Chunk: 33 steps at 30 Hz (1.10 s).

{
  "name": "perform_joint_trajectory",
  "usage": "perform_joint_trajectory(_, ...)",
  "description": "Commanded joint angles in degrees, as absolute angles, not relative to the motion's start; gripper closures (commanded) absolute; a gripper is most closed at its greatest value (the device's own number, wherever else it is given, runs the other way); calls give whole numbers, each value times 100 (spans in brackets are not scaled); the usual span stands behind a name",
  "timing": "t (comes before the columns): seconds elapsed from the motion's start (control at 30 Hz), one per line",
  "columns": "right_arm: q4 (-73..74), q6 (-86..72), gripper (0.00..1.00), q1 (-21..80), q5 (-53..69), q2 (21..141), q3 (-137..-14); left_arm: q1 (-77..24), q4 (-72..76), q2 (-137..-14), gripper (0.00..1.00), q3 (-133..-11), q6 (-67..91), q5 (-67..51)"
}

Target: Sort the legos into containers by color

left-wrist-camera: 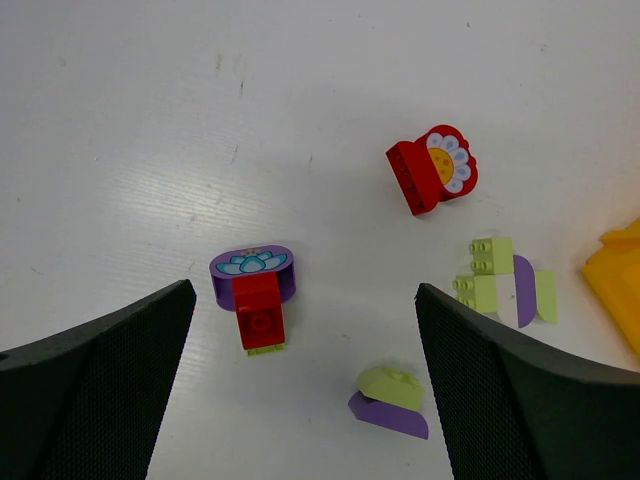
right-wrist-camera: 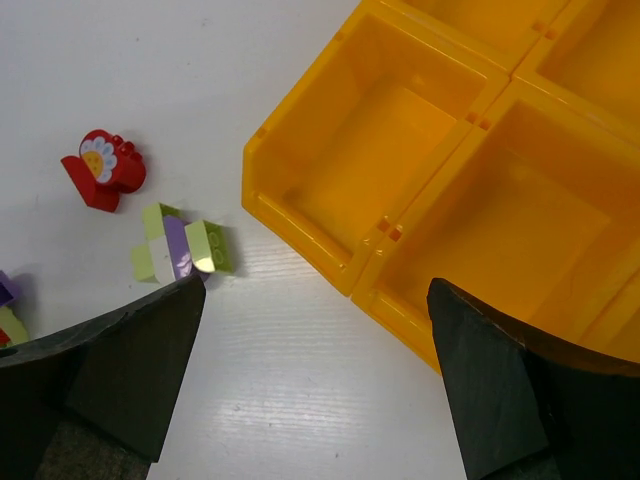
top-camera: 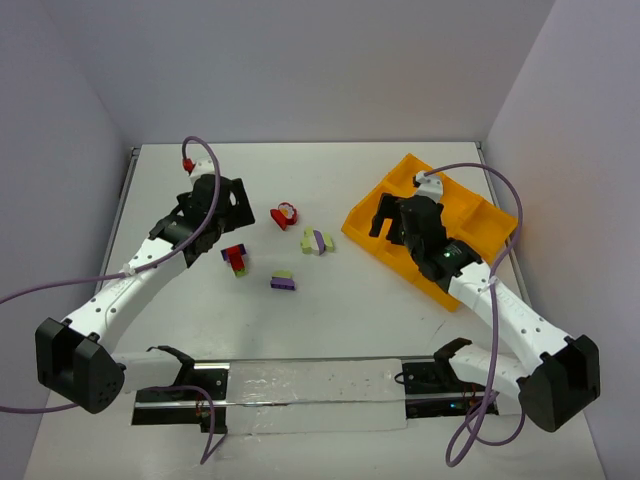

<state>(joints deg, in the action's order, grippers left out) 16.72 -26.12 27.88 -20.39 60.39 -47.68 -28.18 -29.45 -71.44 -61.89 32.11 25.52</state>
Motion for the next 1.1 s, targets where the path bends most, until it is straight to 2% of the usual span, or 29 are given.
perform_joint_trajectory(0.0,1315,-2499,0,2821,-1625,5775,-4817,-2856,-2833,-7096,1,-6428,3458,2509)
perform_joint_trajectory(0.27,1349,-1835,1,3185,-618,6241,-5134,-2856,-2990,-7210,1,-6551,3762,2809)
perform_joint_trajectory(0.4,1564,-1661,0,3534,-402,7427,-5561,-2856,-3082,-7269,1,-6636,3748,2716)
perform_joint_trajectory(0.57,1185,-1995,5,3691,-73,8237,-5660,-2856,-3246,-7246,1,-6649,3735,2823)
perform_joint_trajectory(0.8,1033,-2258,25,3712,-127,9032,-5985,-2848,-3476,-7318,1,-6805,3649,2987)
perform_joint_trajectory(0.83,955,-2295,32,3718,-182,9112,-5985,-2848,-3448,-7313,1,-6797,3642,2964)
perform_joint_trajectory(0.9,882,-2323,37,3719,-223,9232,-5997,-2848,-3470,-7335,1,-6807,3662,2963)
perform_joint_trajectory(1.07,784,-2347,41,3726,-299,9393,-6036,-2848,-3567,-7400,1,-6830,3717,2964)
